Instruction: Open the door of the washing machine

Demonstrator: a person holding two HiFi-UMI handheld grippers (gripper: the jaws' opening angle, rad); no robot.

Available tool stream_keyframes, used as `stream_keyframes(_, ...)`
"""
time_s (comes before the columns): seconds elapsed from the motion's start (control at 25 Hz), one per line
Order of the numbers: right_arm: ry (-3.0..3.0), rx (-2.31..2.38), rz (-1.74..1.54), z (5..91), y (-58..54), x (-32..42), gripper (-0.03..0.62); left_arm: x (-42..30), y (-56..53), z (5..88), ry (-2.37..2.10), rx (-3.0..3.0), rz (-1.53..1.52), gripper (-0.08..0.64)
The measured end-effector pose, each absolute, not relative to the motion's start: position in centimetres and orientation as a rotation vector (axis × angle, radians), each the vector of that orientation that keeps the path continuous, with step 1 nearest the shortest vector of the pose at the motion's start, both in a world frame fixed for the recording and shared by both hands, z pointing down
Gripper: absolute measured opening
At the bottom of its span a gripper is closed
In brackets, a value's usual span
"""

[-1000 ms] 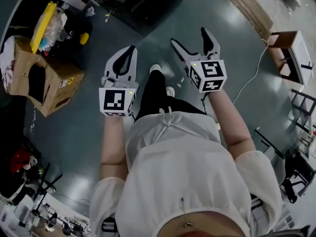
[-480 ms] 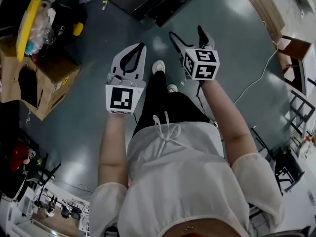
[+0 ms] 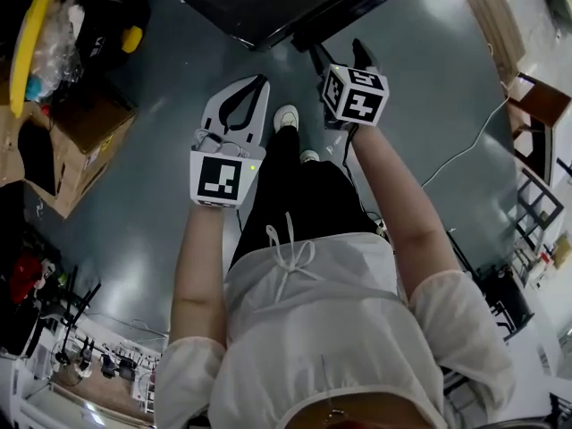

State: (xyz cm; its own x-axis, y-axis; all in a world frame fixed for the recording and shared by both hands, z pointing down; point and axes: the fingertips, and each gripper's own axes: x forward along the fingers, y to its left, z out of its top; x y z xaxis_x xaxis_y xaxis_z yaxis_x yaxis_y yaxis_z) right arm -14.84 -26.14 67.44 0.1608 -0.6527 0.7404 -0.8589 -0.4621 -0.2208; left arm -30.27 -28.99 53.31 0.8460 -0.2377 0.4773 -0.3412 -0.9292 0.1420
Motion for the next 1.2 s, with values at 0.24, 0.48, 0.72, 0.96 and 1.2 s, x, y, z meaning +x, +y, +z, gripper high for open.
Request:
stream_keyframes(0.24, -1.421, 2.198, 1.237, 68.7, -27.2, -15.4, 0.227, -29.8, -29.3, 54.2, -0.437, 2.798, 0.678, 0.023)
stream_keyframes(0.48, -1.391, 2.202, 1.281, 68.9, -27.5, -16.3, 0.153, -30.3, -29.1, 54.8, -0.441, 2.788, 0.697, 0.023)
stream_keyframes(0.72, -1.392, 2.19, 1.294, 68.9, -27.3, -16.1, 0.149, -29.6, -28.7, 55.3, -0.409, 2.779, 0.724, 0.023)
stream_keyframes(0.96, -1.406, 2.169, 1.335, 69.0, -26.9, -16.2, 0.138, -28.9, -28.3, 54.9, -0.387, 2.798, 0.705, 0.023)
stream_keyframes(1.2, -1.362, 2.2, 1.363, 68.9, -25.7, -15.9, 0.124, -28.7, -27.4, 54.6, -0.365, 2.799, 0.712, 0.023)
